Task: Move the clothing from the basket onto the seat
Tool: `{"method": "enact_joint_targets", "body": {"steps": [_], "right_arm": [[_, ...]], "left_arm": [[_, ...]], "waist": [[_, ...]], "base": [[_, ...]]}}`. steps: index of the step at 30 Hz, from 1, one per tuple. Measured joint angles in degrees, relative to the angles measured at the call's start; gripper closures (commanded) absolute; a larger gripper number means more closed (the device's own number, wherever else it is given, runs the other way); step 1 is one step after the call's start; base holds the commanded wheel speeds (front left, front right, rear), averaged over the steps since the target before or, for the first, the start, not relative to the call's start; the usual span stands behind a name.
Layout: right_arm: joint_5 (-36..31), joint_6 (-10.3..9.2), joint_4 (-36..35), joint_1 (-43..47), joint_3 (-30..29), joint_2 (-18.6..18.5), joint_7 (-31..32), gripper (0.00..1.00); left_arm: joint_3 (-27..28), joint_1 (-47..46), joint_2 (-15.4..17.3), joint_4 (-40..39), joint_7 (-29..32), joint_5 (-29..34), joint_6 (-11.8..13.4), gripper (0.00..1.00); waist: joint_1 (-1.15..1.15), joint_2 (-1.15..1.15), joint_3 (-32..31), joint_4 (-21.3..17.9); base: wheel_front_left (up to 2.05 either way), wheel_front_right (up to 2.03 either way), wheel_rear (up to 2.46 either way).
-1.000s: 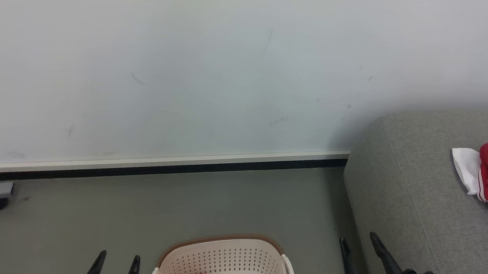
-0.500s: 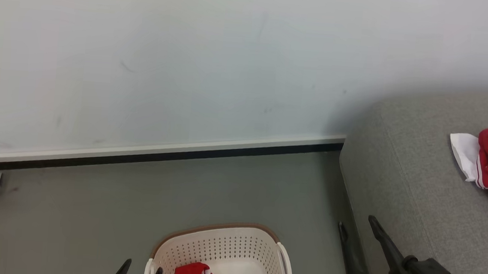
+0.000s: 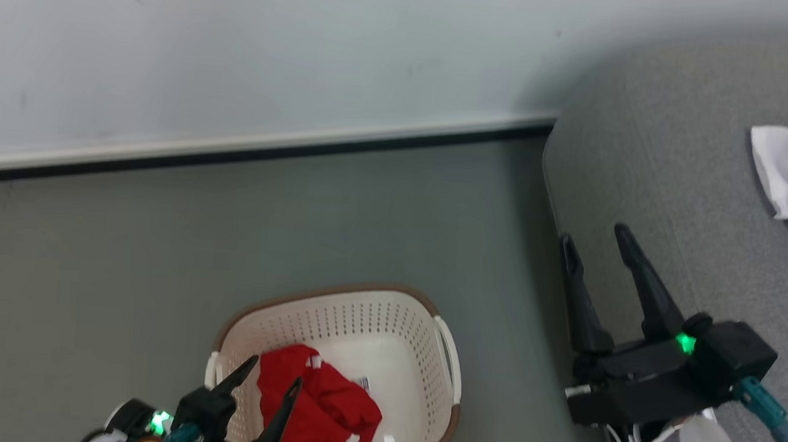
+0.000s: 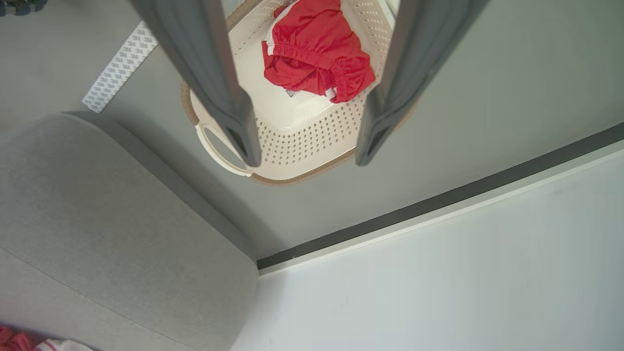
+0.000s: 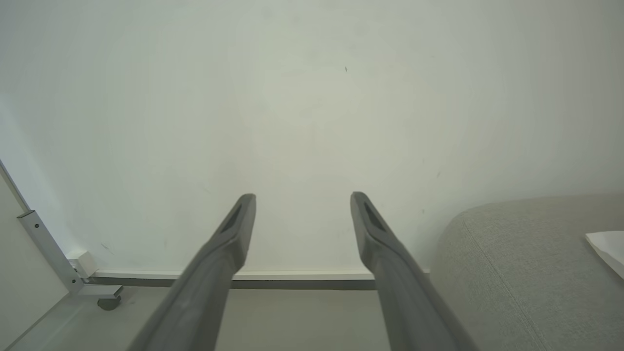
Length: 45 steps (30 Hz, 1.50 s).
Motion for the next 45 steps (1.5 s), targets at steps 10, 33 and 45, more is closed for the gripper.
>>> {"method": "enact_joint_targets", "body": {"steps": [10, 33, 45], "right_arm": [[-1.2, 0.00, -4.6, -9.4, 1.6, 1.2, 0.0, 0.00], [-1.2, 0.00, -10.8, -18.3, 4.8, 8.0, 0.0, 0.00], [0.3, 0.00, -11.8, -19.9, 6.5, 9.7, 0.0, 0.00]], "left_arm": [[-12.4, -16.7, 3.2, 16.3, 2.5, 0.2, -0.4, 0.00], [-37.0, -40.0, 10.0, 38.4, 10.4, -4.9, -0.4, 0.00], [-42.4, -45.7, 12.9, 43.3, 13.1, -4.3, 0.7, 0.00]], "waist": [[0.01, 0.01, 11.6, -2.7], [0.00, 0.01, 34.8, -12.5], [-0.01, 0.01, 43.1, -18.3]], "base": [[0.00, 0.00, 0.00], [0.00, 0.00, 0.00], [0.00, 0.00, 0.00]]}}
